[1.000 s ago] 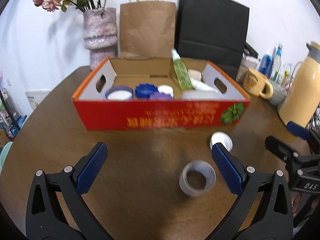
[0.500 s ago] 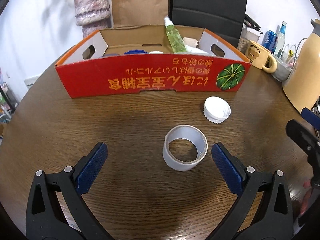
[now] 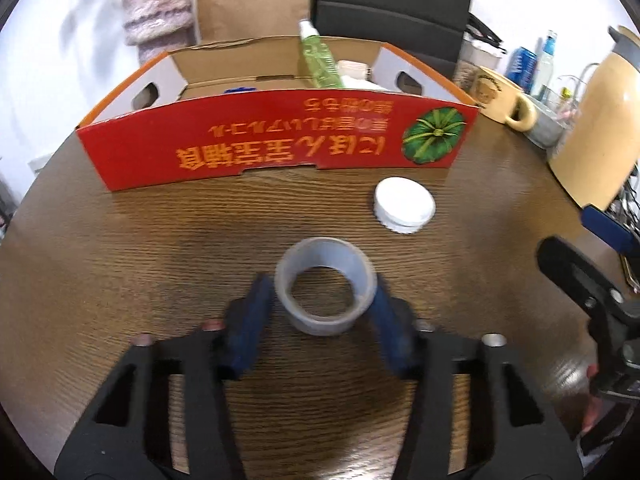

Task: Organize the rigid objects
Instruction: 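Grasp the clear ring with the left tool while the right tool grasps the white cap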

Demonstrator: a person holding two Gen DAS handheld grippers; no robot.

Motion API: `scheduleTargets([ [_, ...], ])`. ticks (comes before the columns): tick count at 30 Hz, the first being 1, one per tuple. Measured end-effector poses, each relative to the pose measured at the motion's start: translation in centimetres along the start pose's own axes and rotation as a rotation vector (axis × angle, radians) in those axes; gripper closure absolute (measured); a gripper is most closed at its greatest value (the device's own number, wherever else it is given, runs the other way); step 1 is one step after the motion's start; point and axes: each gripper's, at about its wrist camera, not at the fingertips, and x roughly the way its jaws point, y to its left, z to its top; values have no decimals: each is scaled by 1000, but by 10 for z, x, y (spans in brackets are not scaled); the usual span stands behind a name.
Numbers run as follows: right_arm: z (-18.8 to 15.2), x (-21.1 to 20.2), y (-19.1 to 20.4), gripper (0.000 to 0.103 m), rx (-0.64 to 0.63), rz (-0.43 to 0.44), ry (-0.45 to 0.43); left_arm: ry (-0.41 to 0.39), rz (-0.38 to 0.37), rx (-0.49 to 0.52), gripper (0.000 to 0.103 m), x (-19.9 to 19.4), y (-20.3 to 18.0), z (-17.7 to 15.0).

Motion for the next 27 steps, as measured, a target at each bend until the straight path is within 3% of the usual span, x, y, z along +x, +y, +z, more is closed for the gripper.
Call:
scheduleTargets([
  [12, -2, 5, 6, 0, -5, -1, 15, -49, -19, 21, 63, -14, 4, 4],
  [27, 1, 20, 18, 0, -5, 6, 54, -114, 8, -17, 63, -28, 41, 19],
])
